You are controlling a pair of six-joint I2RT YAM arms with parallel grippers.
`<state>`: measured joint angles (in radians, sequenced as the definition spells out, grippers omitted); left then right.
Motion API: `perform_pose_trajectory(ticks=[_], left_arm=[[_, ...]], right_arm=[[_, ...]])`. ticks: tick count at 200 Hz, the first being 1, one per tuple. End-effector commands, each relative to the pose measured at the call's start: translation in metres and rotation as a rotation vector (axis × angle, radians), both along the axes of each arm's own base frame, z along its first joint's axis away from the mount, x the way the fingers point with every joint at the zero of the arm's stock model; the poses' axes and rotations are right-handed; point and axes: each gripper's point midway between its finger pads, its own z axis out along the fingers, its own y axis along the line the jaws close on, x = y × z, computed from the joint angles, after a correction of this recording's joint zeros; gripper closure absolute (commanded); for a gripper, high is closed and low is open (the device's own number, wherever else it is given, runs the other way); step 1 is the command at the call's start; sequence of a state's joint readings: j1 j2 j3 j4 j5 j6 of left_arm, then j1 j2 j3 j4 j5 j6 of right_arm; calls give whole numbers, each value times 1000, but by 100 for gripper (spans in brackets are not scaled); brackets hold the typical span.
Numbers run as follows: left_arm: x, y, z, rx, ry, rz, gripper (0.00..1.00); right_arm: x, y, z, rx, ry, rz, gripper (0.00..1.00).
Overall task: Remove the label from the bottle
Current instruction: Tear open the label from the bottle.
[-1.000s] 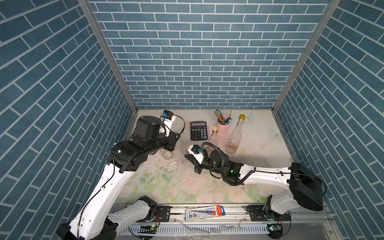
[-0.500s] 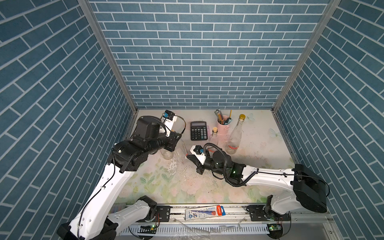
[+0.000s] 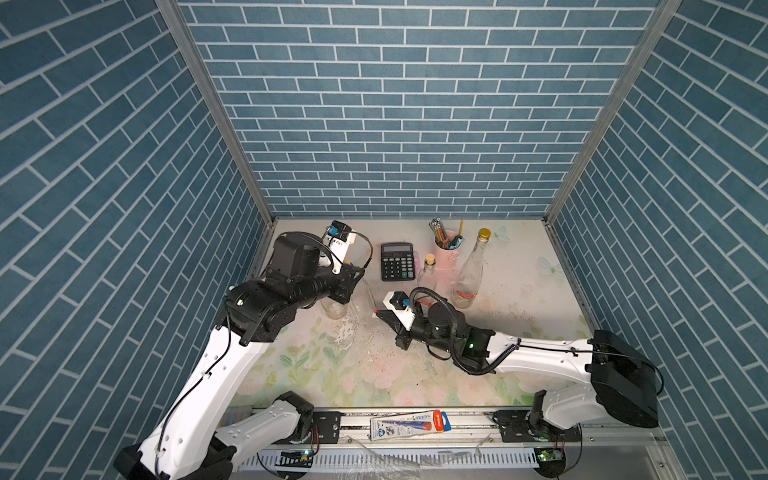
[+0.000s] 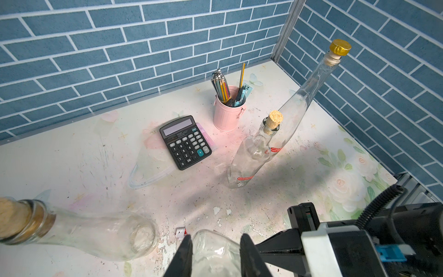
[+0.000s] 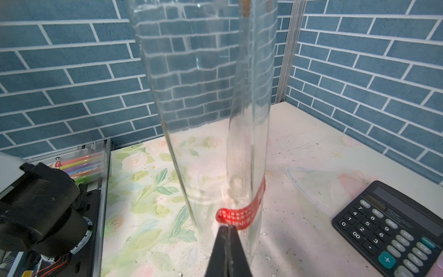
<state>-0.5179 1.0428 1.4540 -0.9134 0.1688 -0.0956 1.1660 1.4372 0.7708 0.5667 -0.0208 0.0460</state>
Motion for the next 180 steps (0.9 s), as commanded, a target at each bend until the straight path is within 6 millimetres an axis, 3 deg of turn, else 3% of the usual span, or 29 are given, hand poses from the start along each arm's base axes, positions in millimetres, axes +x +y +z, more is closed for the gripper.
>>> perform_pose_trajectory(ticks=[1,180], left_arm=[[3,-5,13,-32,-59,-19,100],[4,-11,5,-1,-41,-59,100]], right_arm=[[2,-6,7,7,-31,-13,100],[10,-16,3,-13,-39,-57,100]])
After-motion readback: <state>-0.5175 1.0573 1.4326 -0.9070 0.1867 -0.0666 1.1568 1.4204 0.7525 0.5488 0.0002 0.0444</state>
